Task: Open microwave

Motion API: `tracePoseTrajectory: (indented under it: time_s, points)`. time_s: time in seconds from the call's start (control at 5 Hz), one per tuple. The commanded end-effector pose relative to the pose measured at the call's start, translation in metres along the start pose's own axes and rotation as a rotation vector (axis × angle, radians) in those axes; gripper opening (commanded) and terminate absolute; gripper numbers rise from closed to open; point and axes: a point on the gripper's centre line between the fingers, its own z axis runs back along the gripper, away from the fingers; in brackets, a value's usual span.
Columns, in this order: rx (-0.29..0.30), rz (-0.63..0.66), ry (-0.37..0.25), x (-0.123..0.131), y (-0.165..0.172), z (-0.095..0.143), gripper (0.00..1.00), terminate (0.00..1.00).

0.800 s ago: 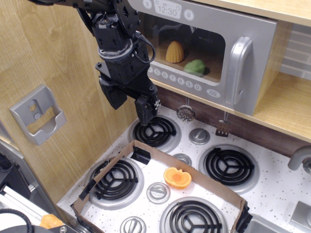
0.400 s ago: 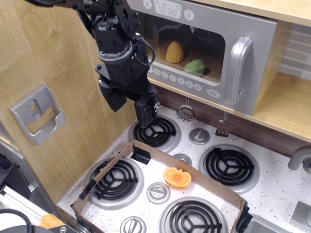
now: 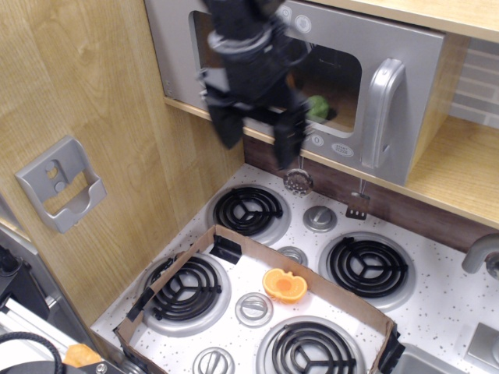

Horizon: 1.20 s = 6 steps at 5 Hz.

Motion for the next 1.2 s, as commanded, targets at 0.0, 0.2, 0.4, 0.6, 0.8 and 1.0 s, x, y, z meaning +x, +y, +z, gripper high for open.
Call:
tracePoseTrajectory:
  time_s: [0.0, 0.2, 0.4, 0.6, 0.8, 1.0]
  points:
    - [-0.041, 0.029, -0.136, 0.041, -0.019, 0.024, 1.00, 0.00]
    - [-0.042, 0.005, -0.156, 0.055, -0.031, 0.018, 1.00, 0.00]
    - [-0.059, -0.009, -0.181, 0.062, -0.044, 0.008, 1.00, 0.00]
    - [-0.070, -0.022, -0.181, 0.063, -0.052, 0.001, 1.00, 0.00]
    - [-0.083, -0.038, -0.187, 0.066, -0.059, -0.004, 1.00, 0.00]
    - [-0.070, -0.066, -0.197, 0.070, -0.062, -0.004, 1.00, 0.00]
